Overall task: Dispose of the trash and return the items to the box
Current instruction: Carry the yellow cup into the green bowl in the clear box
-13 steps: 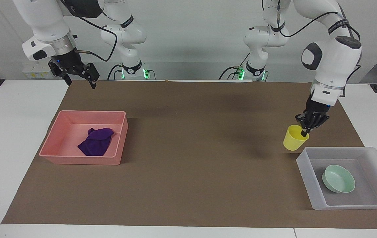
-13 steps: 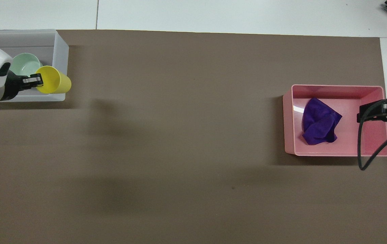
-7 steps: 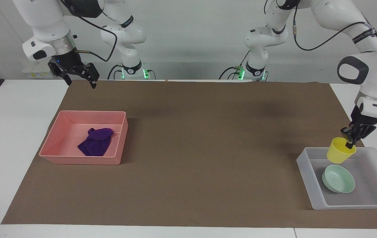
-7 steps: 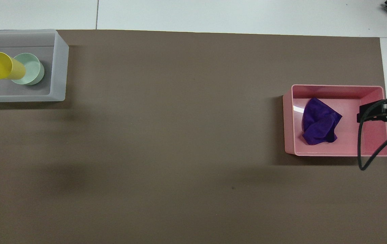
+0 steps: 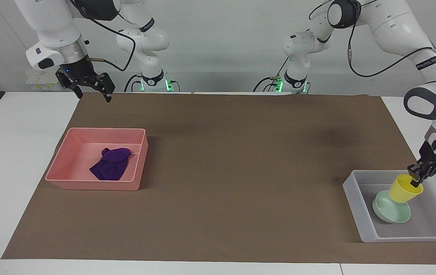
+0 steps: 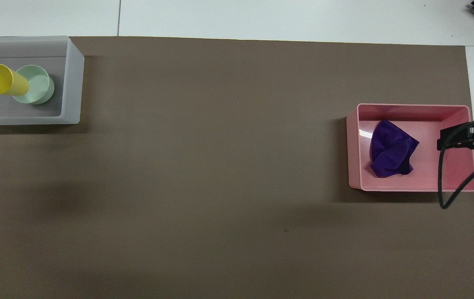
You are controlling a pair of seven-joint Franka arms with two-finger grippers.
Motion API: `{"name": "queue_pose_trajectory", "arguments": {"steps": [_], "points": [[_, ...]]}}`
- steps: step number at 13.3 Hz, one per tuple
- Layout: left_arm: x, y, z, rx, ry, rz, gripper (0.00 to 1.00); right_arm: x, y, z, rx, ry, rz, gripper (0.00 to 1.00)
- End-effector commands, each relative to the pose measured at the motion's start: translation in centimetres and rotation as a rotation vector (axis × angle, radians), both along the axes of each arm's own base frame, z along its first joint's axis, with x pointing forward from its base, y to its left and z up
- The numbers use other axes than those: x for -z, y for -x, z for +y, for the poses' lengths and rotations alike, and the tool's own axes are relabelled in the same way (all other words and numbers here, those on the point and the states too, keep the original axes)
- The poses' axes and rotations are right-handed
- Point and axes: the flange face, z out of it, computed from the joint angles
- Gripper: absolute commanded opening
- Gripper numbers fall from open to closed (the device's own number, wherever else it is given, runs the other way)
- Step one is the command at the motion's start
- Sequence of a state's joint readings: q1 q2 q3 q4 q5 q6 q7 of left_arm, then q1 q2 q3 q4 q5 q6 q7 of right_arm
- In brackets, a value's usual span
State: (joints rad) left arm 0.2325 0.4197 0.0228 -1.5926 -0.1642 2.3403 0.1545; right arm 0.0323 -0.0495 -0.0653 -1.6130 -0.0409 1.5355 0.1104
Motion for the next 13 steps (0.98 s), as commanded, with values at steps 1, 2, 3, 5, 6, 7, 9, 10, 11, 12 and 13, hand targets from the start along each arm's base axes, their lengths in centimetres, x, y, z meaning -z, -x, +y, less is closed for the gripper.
{"name": "queue_pose_trajectory", "arguments": {"steps": [1,2,3,5,6,7,9,10,11,12,13], "points": [[1.1,-0.5,0.6,0.013,0.034,-0.001,0.0,0.0,0.6,-0.1,-0.01,-0.002,0.008,1.0],[1.4,-0.6,0.5,0.013,0.035,0.001,0.0,0.0,0.6,-0.1,-0.01,-0.002,0.008,1.0],[1.7,-0.5,0.7,0.008,0.04,0.004,0.0,0.1,0.6,-0.1,-0.01,-0.002,0.009,1.0],[2.6,-0.2,0.8,0.002,0.044,0.016,0.0,0.0,0.6,-0.1,-0.008,-0.002,0.008,1.0],[2.9,-0.1,0.8,-0.001,0.042,0.012,0.0,0.1,0.6,-0.1,-0.008,-0.002,0.009,1.0],[3.3,0.0,0.8,-0.002,0.041,0.014,0.0,0.0,0.6,-0.1,-0.008,-0.003,0.008,1.0],[4.2,0.3,0.7,-0.004,0.04,0.018,0.0,0.0,0.6,-0.1,-0.008,-0.003,0.008,1.0],[4.8,0.6,0.8,-0.01,0.039,0.02,0.0,0.0,0.6,-0.1,-0.008,-0.002,0.008,1.0],[5.3,0.7,0.7,-0.011,0.038,0.022,0.0,0.1,0.6,-0.1,-0.008,-0.002,0.009,1.0],[5.7,0.9,0.7,-0.012,0.039,0.027,0.0,0.0,0.6,-0.1,-0.008,-0.002,0.008,1.0],[5.8,1.0,0.7,-0.014,0.039,0.027,0.0,0.0,0.6,-0.1,-0.008,-0.003,0.008,1.0]]}}
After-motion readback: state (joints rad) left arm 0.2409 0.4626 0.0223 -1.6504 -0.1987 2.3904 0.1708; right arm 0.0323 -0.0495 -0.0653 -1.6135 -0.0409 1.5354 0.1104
